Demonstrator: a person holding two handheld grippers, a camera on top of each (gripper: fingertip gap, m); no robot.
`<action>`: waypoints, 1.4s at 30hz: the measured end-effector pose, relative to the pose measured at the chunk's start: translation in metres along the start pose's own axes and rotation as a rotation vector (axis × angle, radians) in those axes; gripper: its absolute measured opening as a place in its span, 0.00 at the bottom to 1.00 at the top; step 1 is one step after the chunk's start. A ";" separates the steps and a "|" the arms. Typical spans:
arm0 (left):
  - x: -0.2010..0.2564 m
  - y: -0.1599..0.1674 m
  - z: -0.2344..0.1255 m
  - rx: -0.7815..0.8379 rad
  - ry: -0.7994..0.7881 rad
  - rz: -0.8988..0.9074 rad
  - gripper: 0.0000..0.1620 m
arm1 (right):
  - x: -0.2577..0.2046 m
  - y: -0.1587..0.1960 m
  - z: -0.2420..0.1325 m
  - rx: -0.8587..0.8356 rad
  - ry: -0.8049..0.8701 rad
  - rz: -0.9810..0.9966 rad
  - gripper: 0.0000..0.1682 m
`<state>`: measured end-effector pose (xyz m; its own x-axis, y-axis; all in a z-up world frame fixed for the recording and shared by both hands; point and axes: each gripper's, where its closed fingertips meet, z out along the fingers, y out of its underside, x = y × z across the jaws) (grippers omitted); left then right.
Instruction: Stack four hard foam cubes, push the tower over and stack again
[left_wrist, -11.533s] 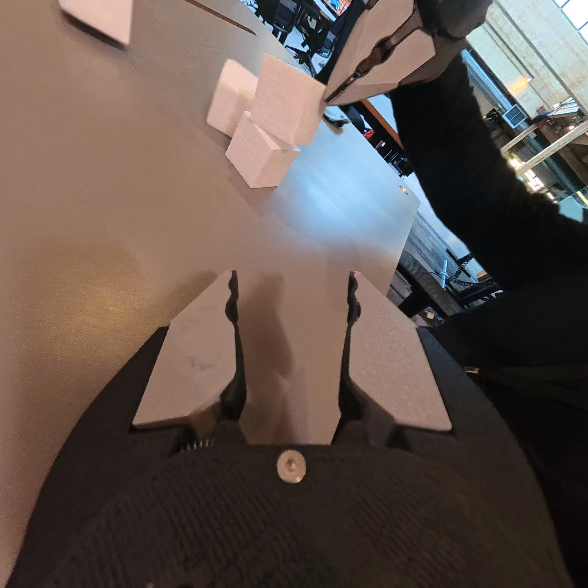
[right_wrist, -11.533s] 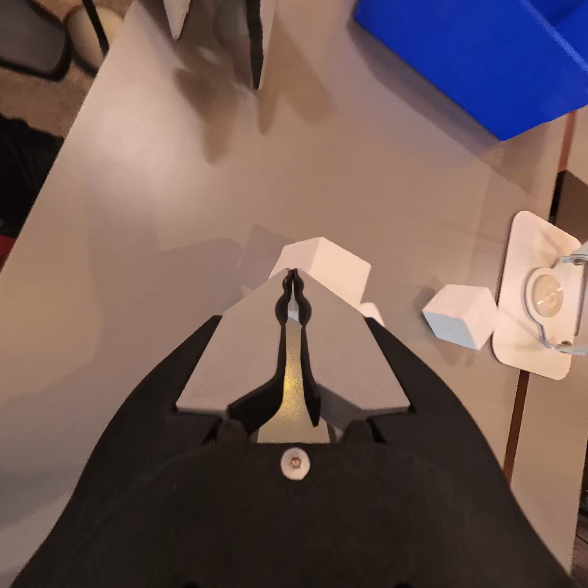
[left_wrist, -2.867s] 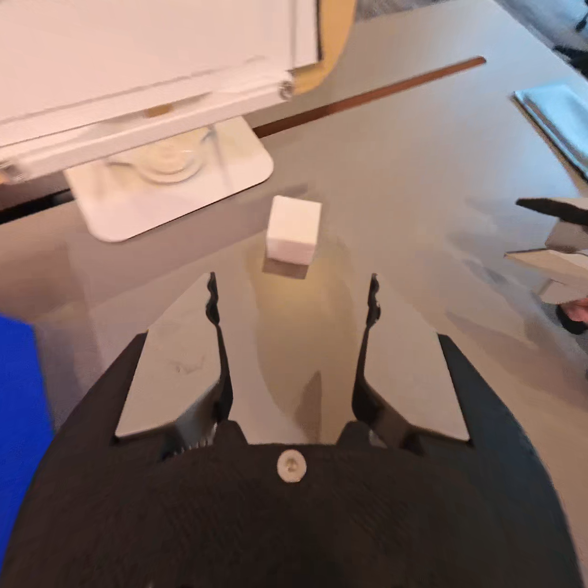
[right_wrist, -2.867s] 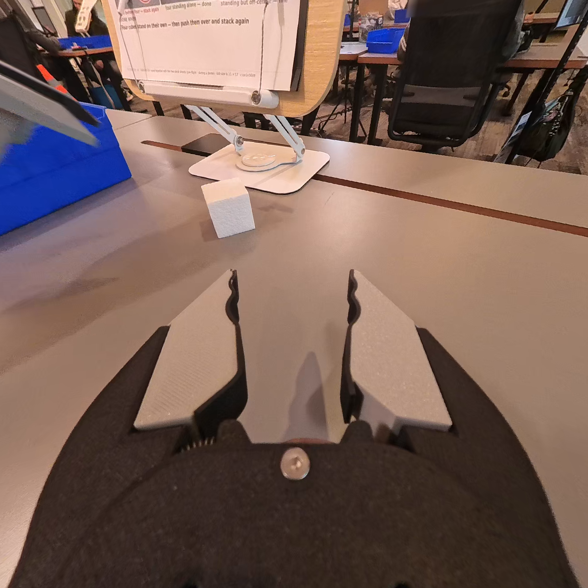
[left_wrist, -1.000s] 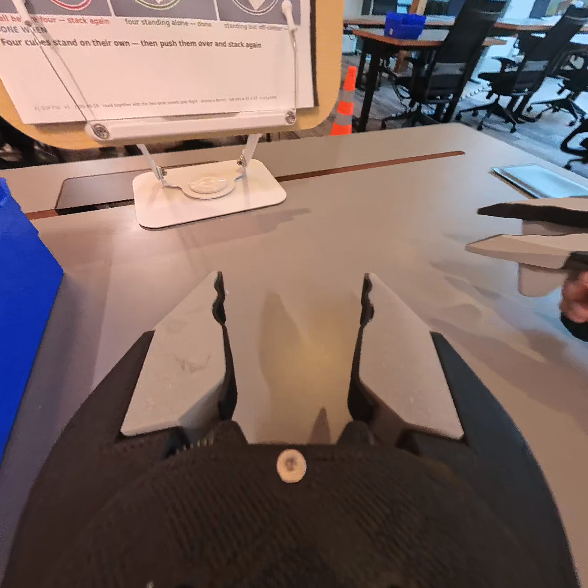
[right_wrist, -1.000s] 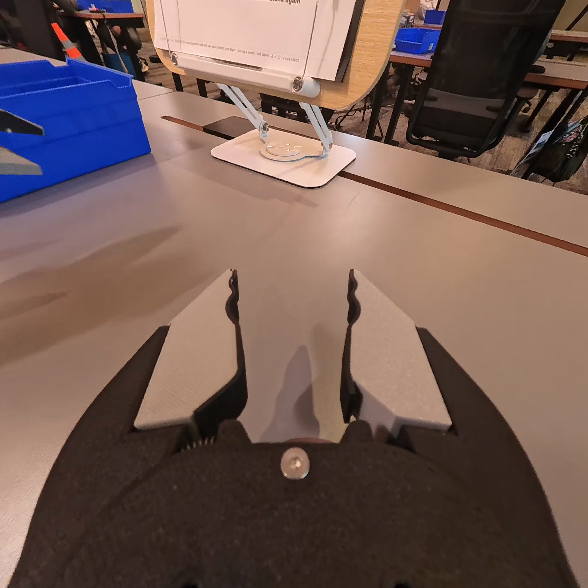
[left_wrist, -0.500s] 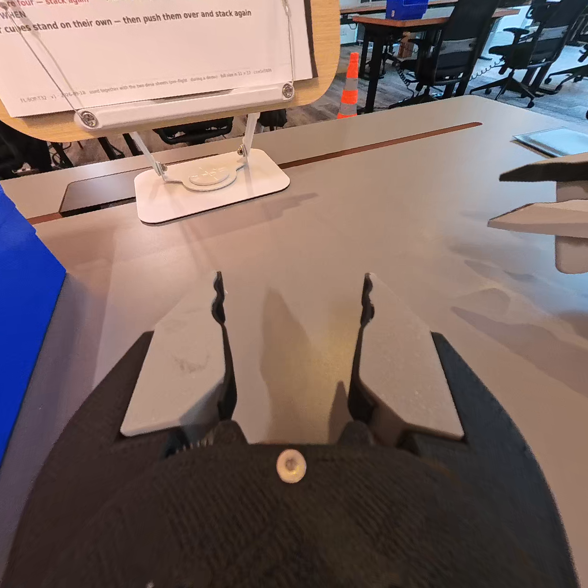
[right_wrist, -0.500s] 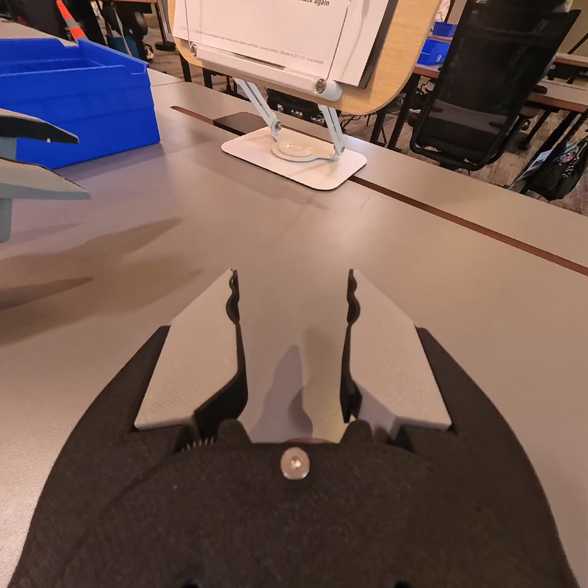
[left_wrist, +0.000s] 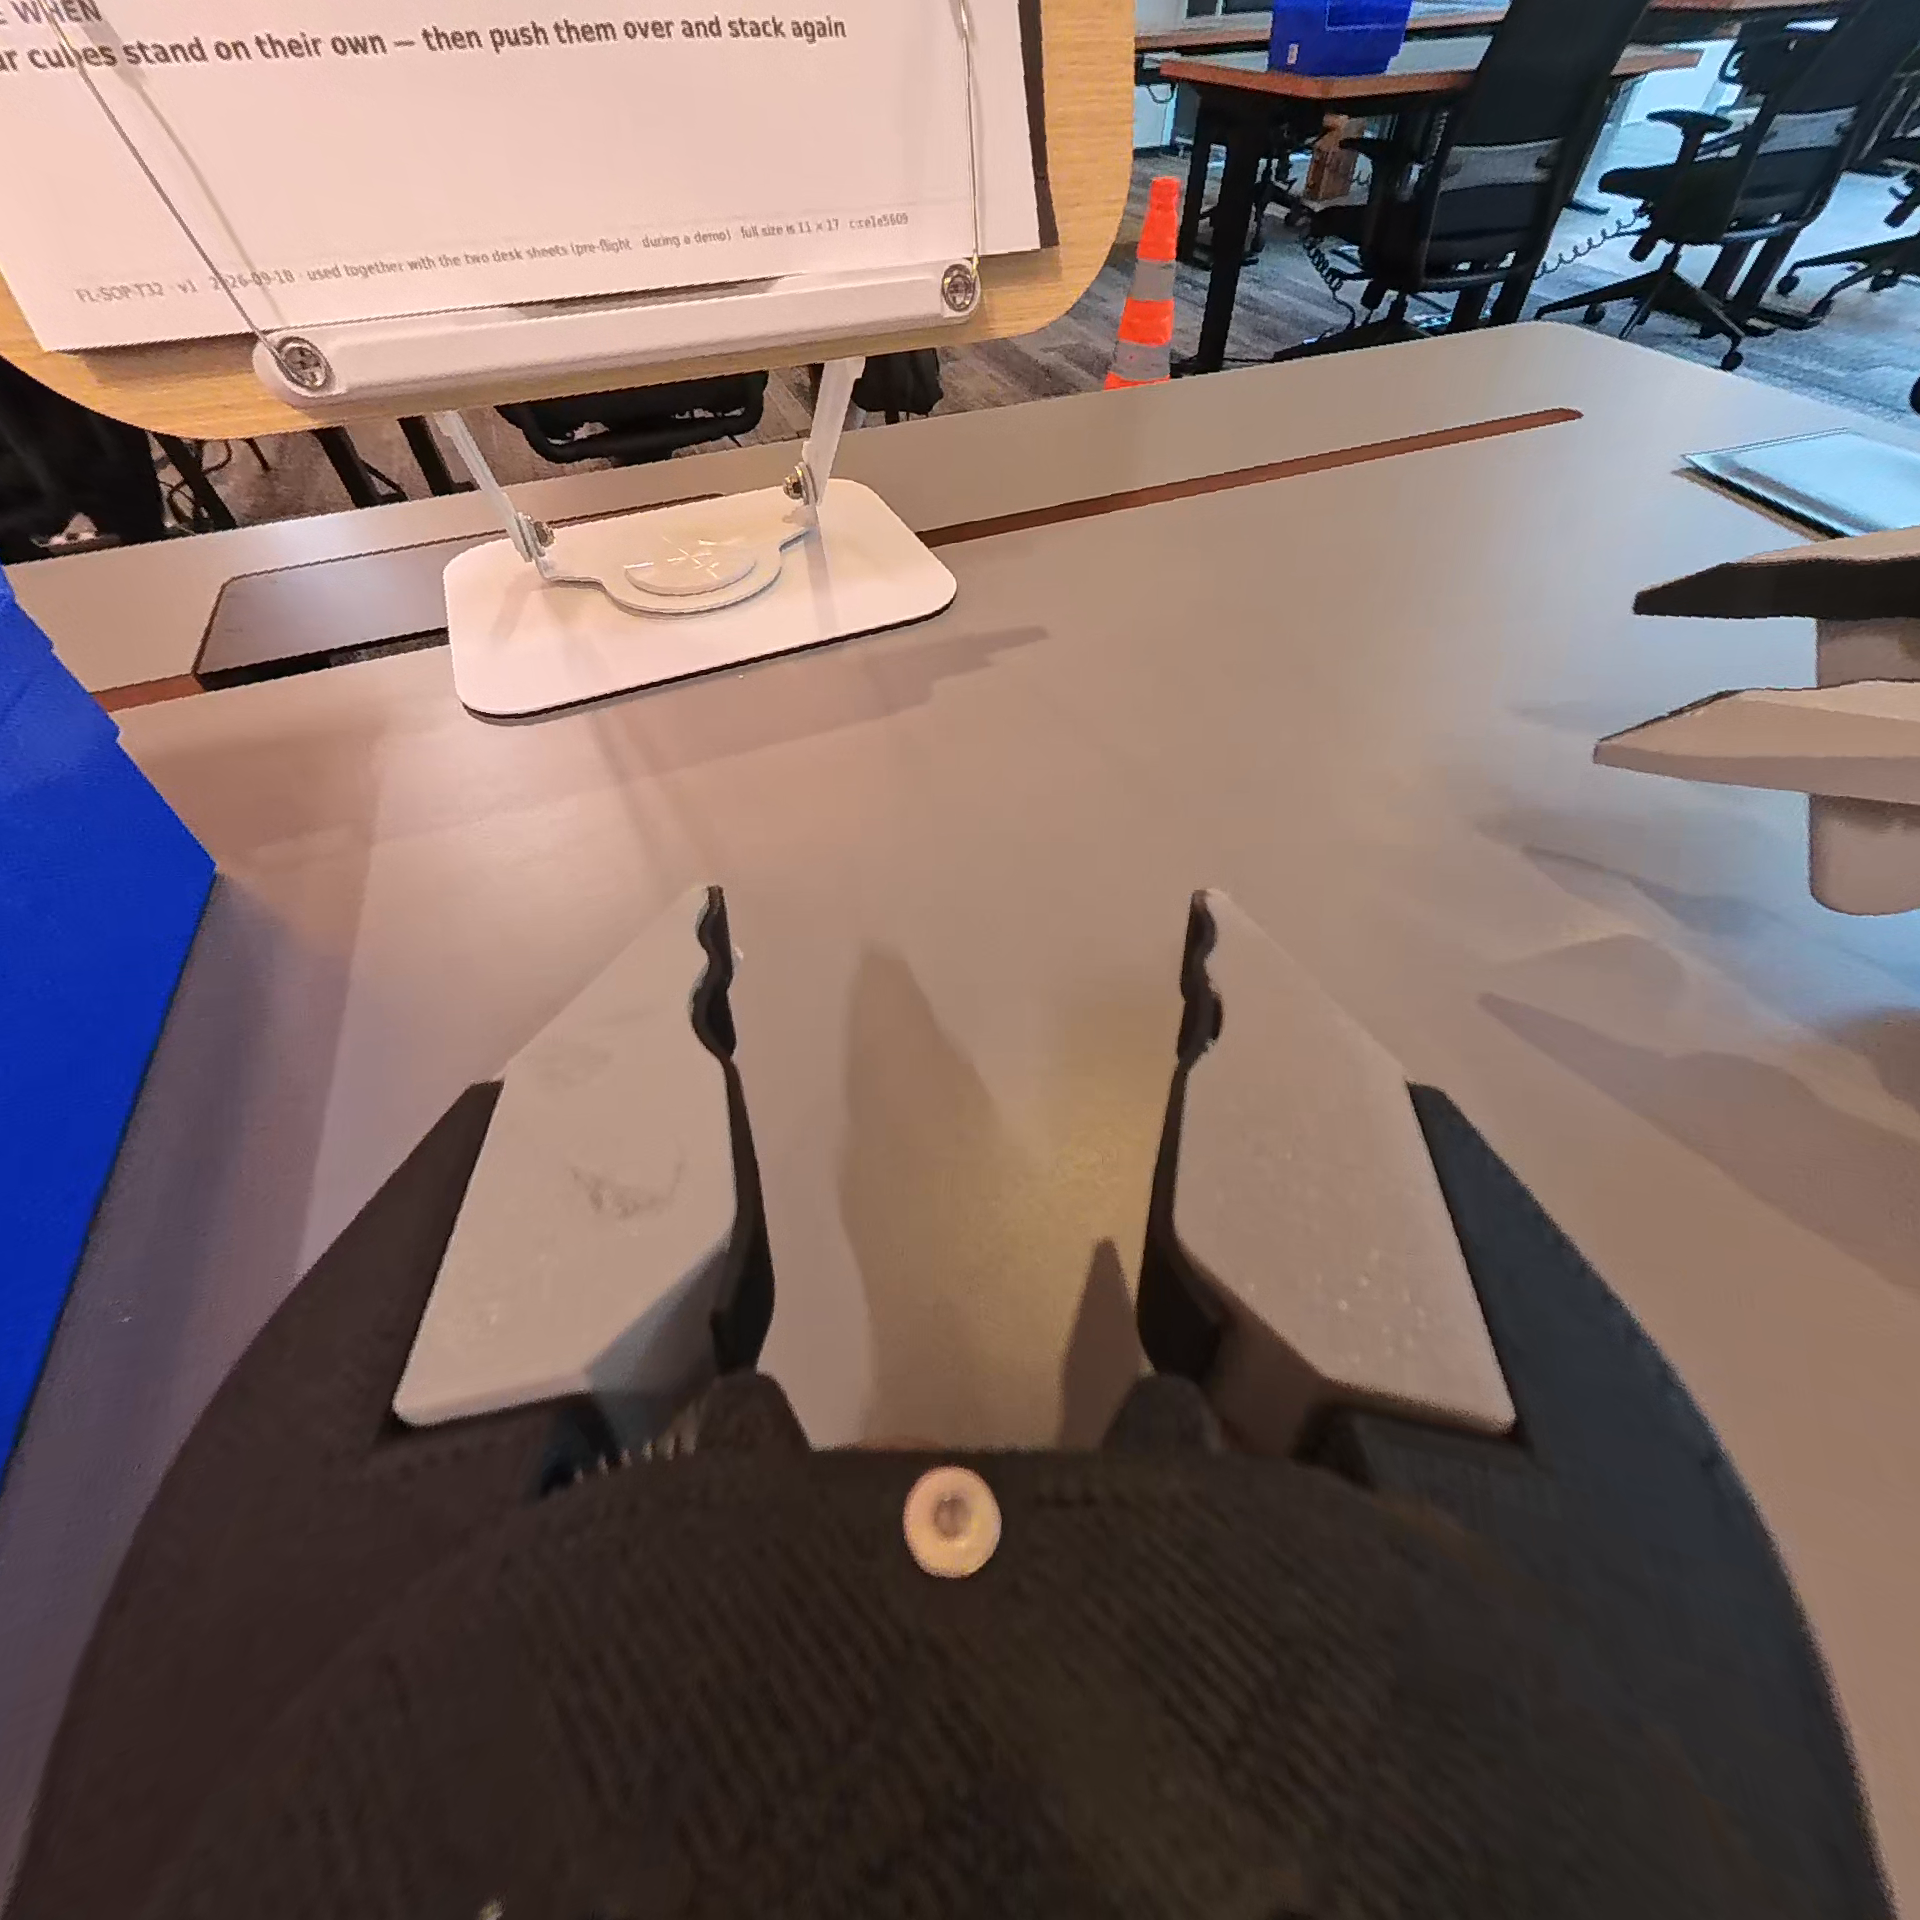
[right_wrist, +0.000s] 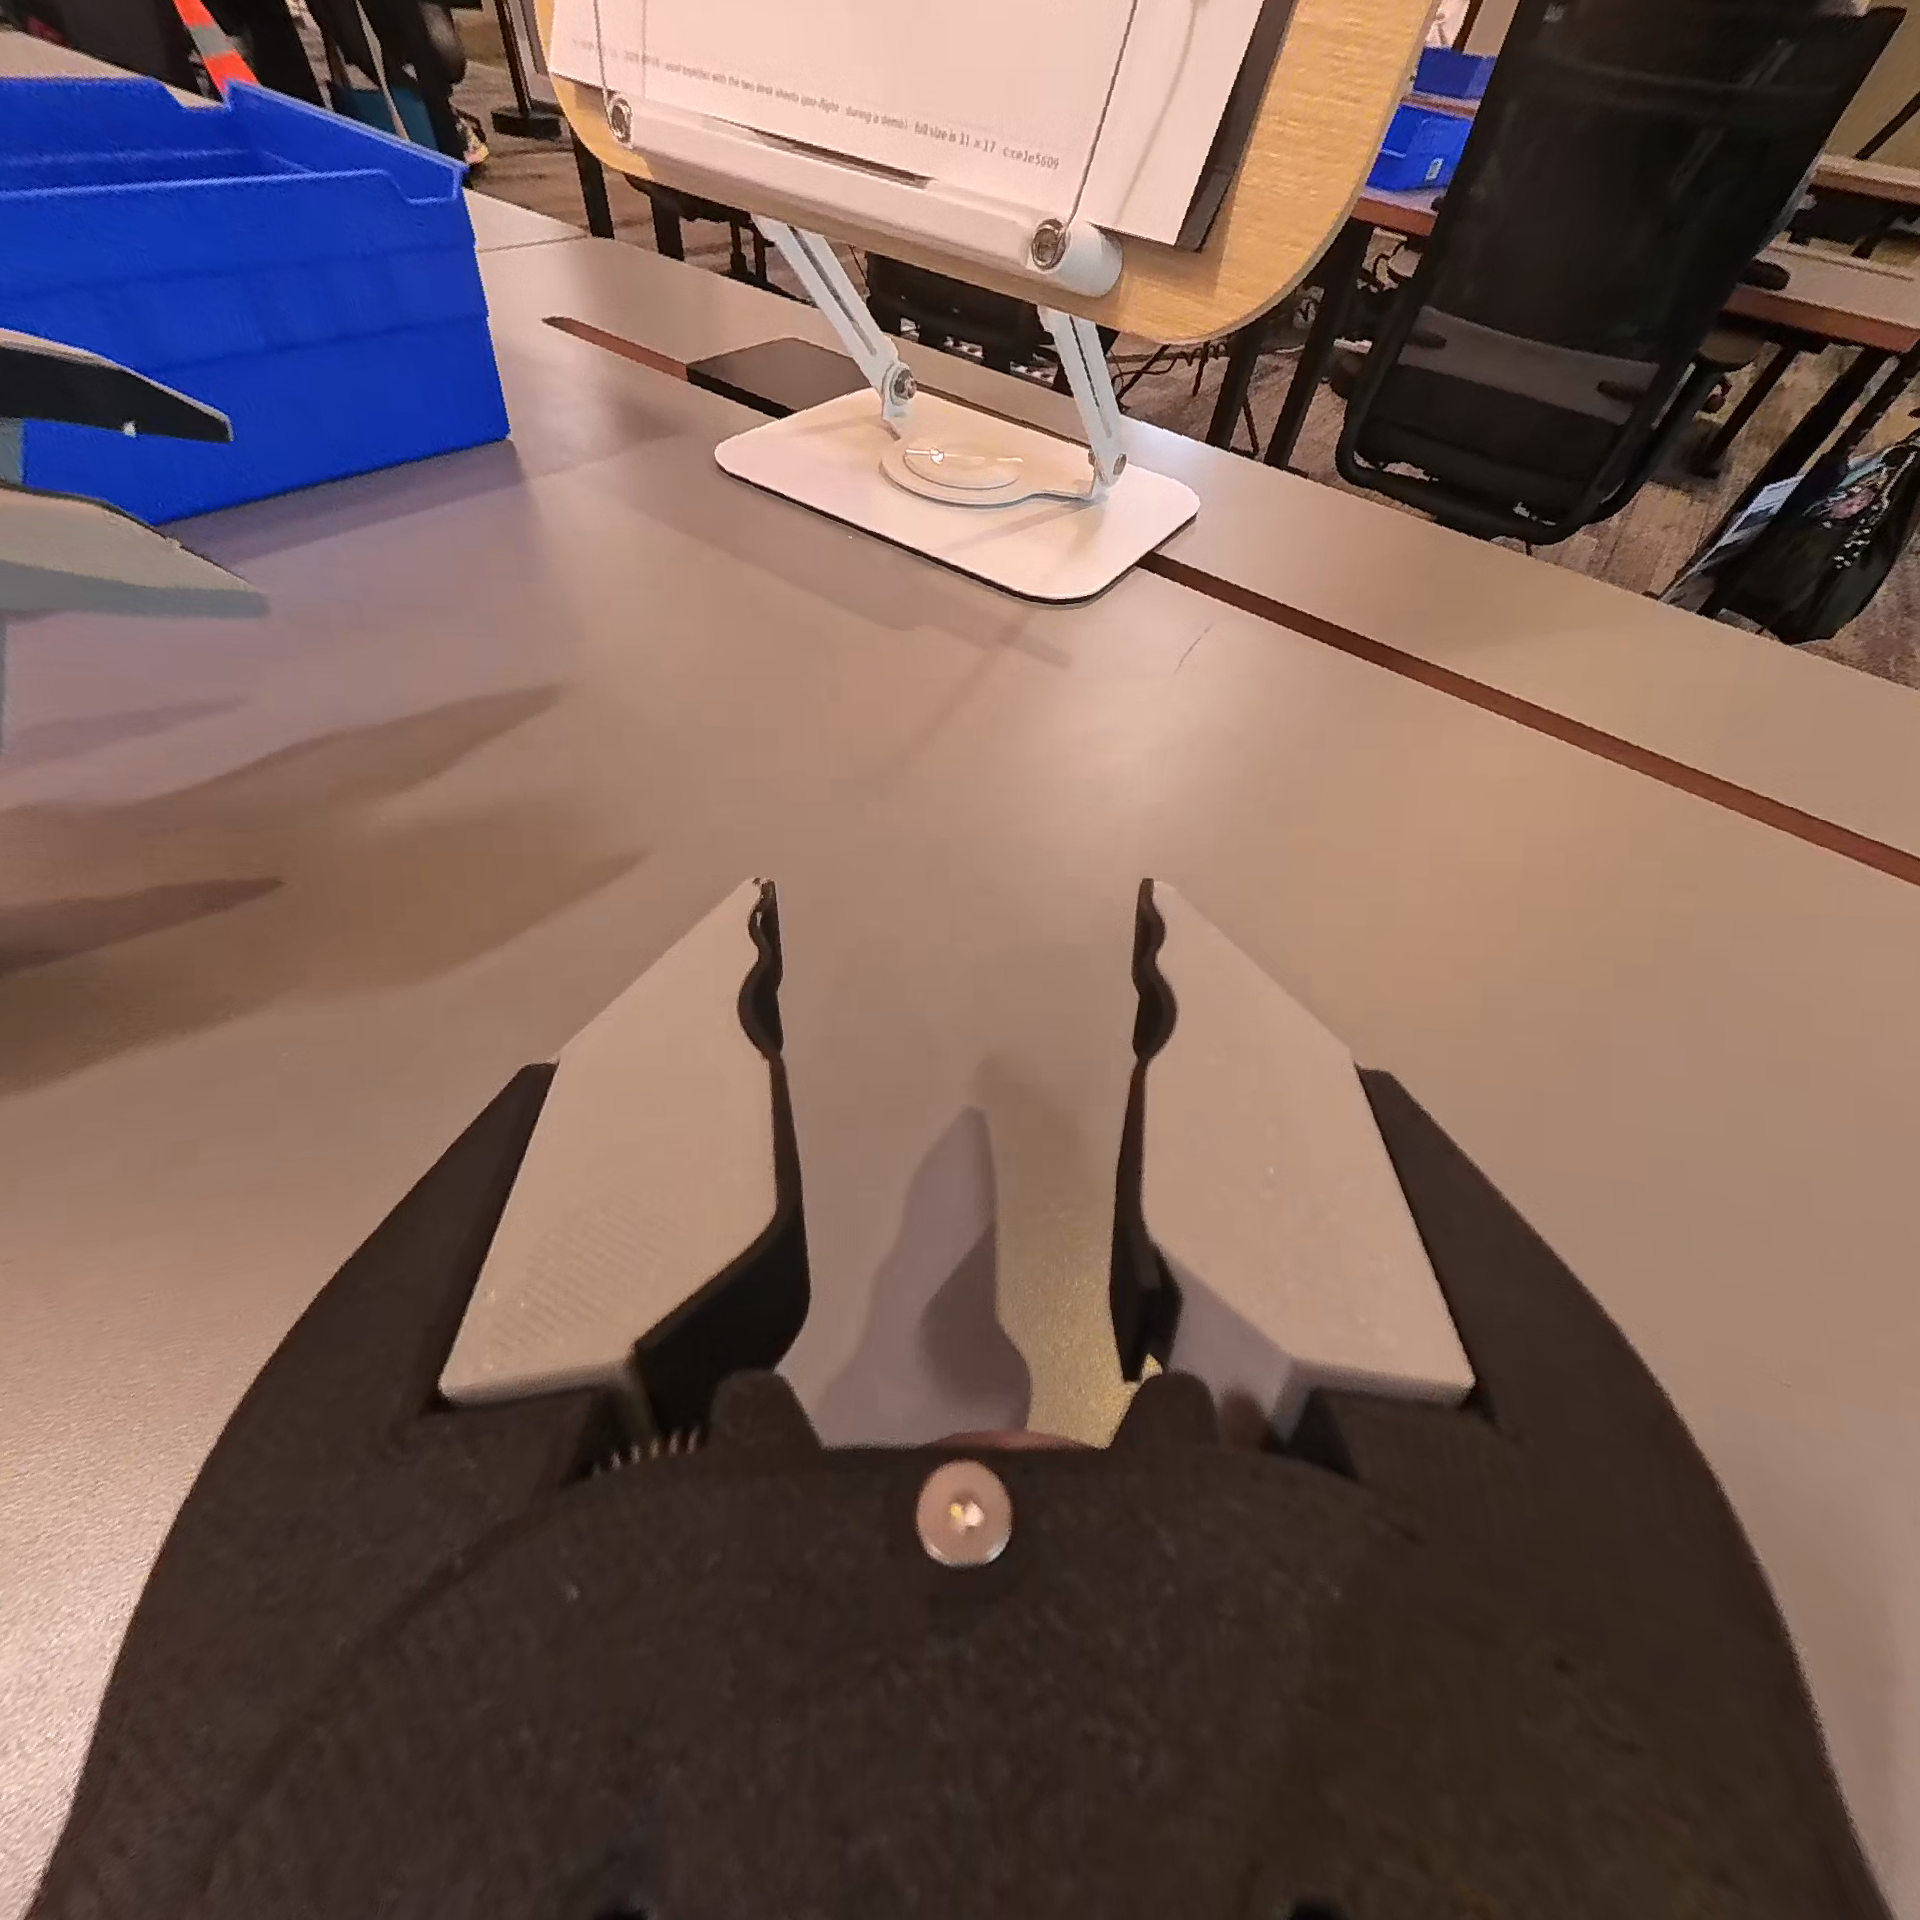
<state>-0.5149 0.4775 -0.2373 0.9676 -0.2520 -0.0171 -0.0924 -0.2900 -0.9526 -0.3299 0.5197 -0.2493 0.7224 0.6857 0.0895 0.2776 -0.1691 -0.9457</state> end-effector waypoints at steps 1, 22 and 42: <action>0.000 0.000 0.000 -0.001 -0.001 0.003 0.53 | 0.000 0.000 0.000 0.000 0.000 0.001 0.39; 0.003 0.002 0.002 -0.008 0.000 0.016 0.53 | 0.003 -0.001 -0.001 0.006 0.017 0.001 0.41; -0.003 -0.004 -0.003 0.030 -0.040 0.021 0.55 | 0.001 -0.003 -0.002 0.011 0.015 -0.007 0.41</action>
<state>-0.5179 0.4764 -0.2324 0.9742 -0.2204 -0.0492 -0.1065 -0.2566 -0.9606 -0.3287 0.5199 -0.2456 0.7297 0.6763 0.1006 0.2756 -0.1562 -0.9485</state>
